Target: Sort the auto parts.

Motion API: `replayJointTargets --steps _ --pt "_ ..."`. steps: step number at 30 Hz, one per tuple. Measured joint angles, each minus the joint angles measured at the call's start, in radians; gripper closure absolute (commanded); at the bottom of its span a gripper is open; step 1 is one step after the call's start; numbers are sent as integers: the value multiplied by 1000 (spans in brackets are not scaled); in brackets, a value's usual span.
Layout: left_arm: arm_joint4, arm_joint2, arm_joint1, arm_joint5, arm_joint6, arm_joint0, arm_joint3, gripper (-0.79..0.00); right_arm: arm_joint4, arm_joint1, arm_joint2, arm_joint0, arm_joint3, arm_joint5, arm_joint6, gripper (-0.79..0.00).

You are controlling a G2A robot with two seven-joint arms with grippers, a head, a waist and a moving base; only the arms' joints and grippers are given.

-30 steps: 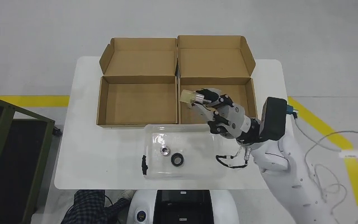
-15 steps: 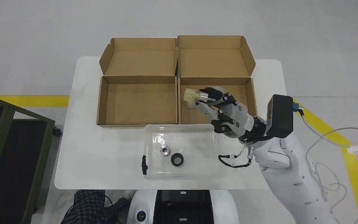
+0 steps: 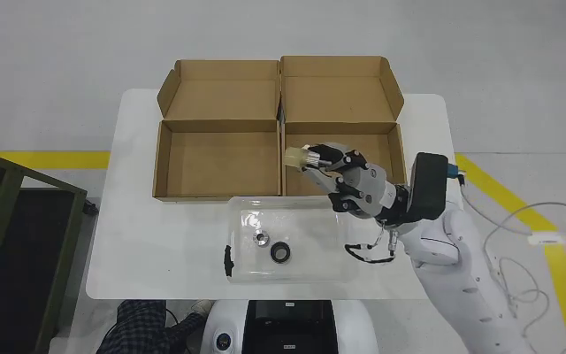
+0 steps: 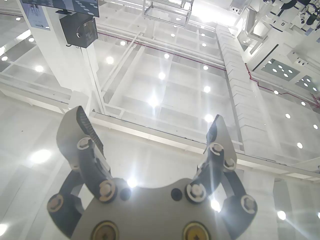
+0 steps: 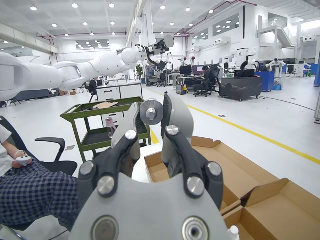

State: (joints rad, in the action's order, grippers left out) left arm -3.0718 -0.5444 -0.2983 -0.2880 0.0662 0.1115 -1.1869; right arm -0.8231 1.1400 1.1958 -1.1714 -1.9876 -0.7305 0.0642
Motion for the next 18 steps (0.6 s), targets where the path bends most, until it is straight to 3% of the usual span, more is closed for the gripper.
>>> replayJointTargets --steps 10,18 --pt "0 0 0 0 0 0 0 -785 -93 -2 -3 -20 56 17 -69 0" --pt "0 0 0 0 0 0 0 -785 -191 -15 59 -48 104 40 -162 0"
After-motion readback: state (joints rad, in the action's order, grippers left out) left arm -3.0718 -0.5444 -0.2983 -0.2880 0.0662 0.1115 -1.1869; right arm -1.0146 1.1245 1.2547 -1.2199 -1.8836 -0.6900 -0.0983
